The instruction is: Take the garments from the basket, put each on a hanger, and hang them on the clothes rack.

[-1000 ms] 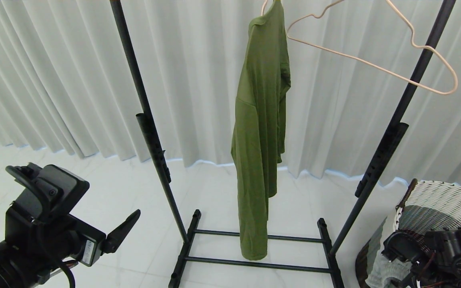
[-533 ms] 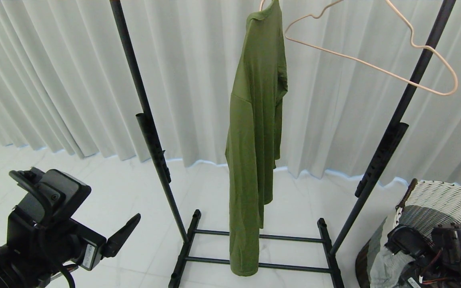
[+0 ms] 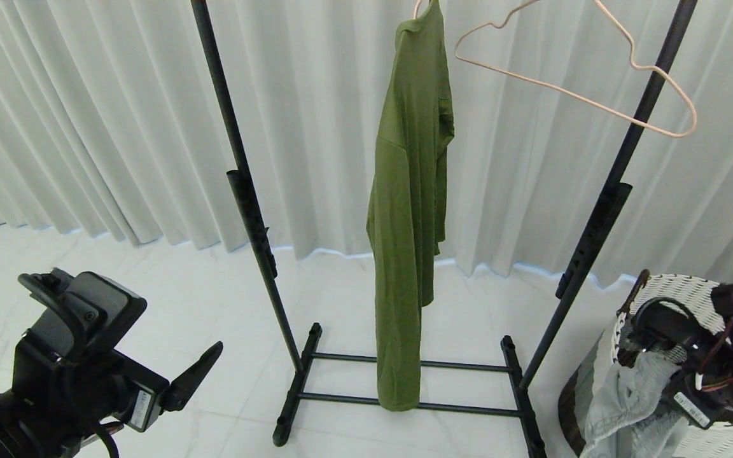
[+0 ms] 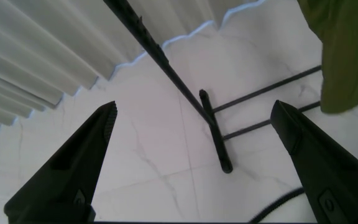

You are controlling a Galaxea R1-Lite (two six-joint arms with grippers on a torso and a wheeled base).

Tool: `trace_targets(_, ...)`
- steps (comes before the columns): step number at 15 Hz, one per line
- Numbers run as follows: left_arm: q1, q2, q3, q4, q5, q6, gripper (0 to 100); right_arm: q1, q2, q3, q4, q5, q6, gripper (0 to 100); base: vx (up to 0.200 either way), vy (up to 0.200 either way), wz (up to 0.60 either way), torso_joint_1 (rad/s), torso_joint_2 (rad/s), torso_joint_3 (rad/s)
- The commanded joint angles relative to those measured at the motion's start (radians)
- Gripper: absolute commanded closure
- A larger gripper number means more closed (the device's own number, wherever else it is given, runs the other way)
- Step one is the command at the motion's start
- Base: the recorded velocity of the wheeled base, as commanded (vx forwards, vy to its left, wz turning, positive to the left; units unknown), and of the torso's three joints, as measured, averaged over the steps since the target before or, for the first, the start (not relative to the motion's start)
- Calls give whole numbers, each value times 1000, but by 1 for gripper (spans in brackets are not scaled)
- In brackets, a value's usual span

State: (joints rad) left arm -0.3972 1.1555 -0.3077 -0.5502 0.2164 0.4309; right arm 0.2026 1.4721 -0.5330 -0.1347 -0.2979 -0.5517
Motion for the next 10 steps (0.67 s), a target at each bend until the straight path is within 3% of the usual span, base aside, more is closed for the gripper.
trace_targets(1,0,1,-1,0,0,0,0,32,-167,-134,107,2,1,100,-200,0,0,2,2,2)
trace_targets(5,1,1,-1,0,0,-1,0,78,-214,-199,165,0,3,100,-200,0,0,2,0,5)
trace_targets(9,1,1,-4,0,0,-1,0,104,-216,-242,165,0,4,100,0,0,0,0,0,0)
trace_targets(10,1,1,-5,0,0,-4,0,112,-214,-249,165,0,4,100,0,200,0,2,2,-7)
